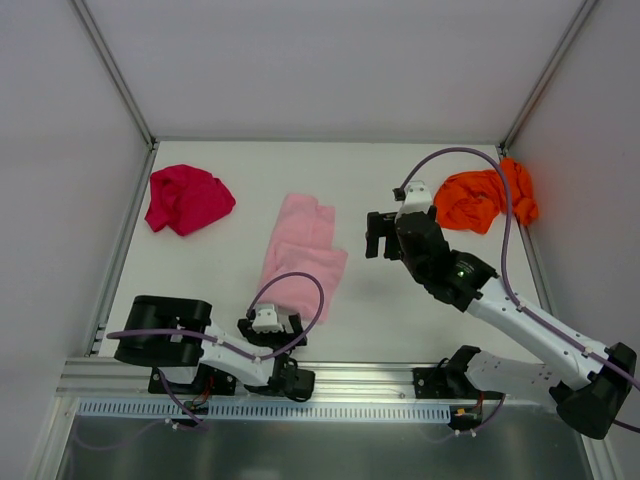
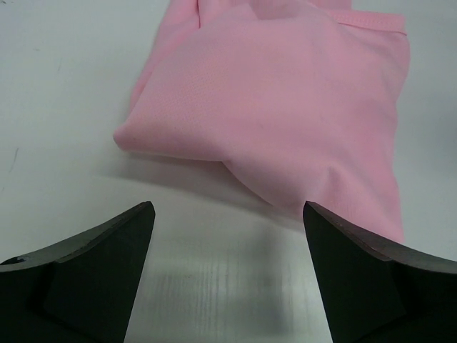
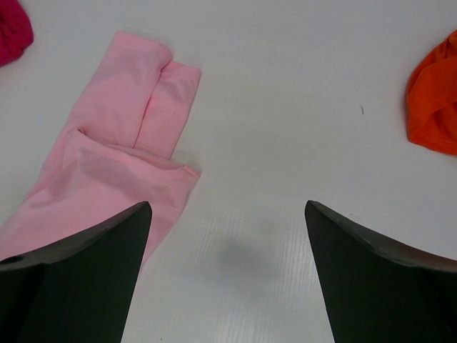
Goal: Fold and stack the t-shirts
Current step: Grab one side of the 2/3 rectangular tshirt with left arm
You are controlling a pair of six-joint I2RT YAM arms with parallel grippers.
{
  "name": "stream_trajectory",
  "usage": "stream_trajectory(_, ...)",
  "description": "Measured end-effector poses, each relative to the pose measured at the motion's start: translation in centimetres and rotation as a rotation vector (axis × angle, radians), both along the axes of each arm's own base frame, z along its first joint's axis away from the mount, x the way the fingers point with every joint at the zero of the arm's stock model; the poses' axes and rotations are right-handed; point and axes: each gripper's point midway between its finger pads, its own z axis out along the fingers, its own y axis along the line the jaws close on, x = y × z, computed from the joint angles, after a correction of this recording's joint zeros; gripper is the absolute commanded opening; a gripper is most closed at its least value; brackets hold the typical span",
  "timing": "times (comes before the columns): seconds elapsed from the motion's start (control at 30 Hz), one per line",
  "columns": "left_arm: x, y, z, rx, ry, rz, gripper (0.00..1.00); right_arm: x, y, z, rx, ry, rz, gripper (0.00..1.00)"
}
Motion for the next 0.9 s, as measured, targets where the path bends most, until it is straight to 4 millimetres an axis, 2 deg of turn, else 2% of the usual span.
stream_trajectory(0.13,0.2,0.9,0.4,0.052,-0.014,-0.001,0.83,0.0,0.0,-0.1,-0.001,0.001,0.0,0.95)
stream_trajectory(0.33,0.4,2.3,1.0,0.053,-0.024,-0.005,0.86,0.0,0.0,-0.2,-0.001,0.004,0.003,0.95)
stream_trajectory(0.47,0.2,2.4,1.6,0.079,-0.028,-0.017,0.86,-0.1,0.2,-0.2,0.002,0.007,0.011,0.95)
stream_trajectory(0.63,0.2,1.8,3.2,0.099,-0.042,-0.02,0.89,-0.2,0.2,-0.4,0.0,0.012,0.016,0.95)
stream_trajectory(0.9,0.7,4.9,6.7,-0.073,-0.047,-0.025,0.92,-0.4,0.6,-1.3,0.003,0.027,0.036,0.95)
